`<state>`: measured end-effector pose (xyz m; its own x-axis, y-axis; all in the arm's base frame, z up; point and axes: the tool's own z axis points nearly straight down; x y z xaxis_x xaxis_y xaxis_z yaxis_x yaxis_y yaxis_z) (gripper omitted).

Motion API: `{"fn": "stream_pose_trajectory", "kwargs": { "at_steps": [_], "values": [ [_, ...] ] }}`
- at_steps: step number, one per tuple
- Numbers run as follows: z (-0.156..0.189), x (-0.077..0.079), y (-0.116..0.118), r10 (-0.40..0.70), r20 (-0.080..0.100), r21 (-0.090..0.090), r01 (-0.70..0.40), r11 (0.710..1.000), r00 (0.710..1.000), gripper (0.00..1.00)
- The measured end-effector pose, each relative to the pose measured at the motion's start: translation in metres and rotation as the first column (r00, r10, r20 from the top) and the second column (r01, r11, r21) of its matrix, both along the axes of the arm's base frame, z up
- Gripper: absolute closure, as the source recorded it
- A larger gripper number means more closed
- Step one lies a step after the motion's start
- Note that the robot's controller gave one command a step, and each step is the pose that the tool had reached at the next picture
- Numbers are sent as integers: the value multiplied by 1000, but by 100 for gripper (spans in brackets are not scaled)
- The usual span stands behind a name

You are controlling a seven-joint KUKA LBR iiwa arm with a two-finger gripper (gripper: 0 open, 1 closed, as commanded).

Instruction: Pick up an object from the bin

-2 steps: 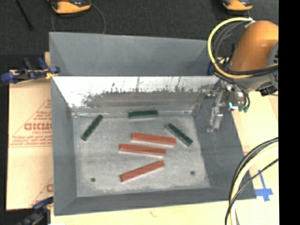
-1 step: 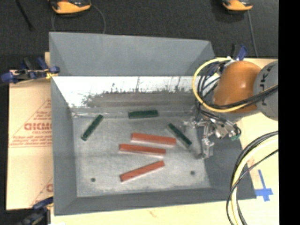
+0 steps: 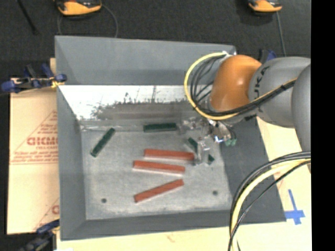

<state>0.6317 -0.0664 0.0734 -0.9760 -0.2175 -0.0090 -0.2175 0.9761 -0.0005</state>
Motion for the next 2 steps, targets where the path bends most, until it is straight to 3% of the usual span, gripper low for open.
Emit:
{"fn": "stream_pose_trajectory", "kwargs": {
  "at_steps": [1,2],
  "values": [
    [0,0,-2,1,-1,-3,-1,1000,1000,100],
    [54,-18,-8,213,0,-5,-213,977,977,100]
  ]
}}
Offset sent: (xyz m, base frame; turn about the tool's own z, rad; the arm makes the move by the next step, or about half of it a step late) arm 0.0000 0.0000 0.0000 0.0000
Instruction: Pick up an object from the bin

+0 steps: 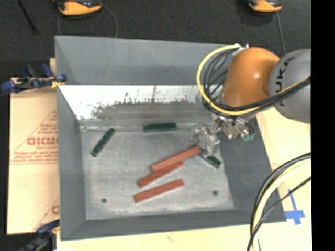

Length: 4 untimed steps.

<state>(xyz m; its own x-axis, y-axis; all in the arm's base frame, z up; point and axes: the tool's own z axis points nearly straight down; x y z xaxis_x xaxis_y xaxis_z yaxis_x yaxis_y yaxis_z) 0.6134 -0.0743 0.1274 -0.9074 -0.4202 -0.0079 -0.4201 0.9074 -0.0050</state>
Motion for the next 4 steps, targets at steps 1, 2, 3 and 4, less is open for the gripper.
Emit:
{"fn": "stream_pose_trajectory", "kwargs": {
  "at_steps": [1,2,3,4],
  "values": [
    [-2,-1,0,1,-3,0,-1,1000,1000,0],
    [-57,-24,-2,-235,-7,3,235,972,972,0],
    [-56,-23,-3,-232,-3,1,232,973,973,100],
    [100,-2,-47,-267,6,1,267,964,964,100]
  ]
}}
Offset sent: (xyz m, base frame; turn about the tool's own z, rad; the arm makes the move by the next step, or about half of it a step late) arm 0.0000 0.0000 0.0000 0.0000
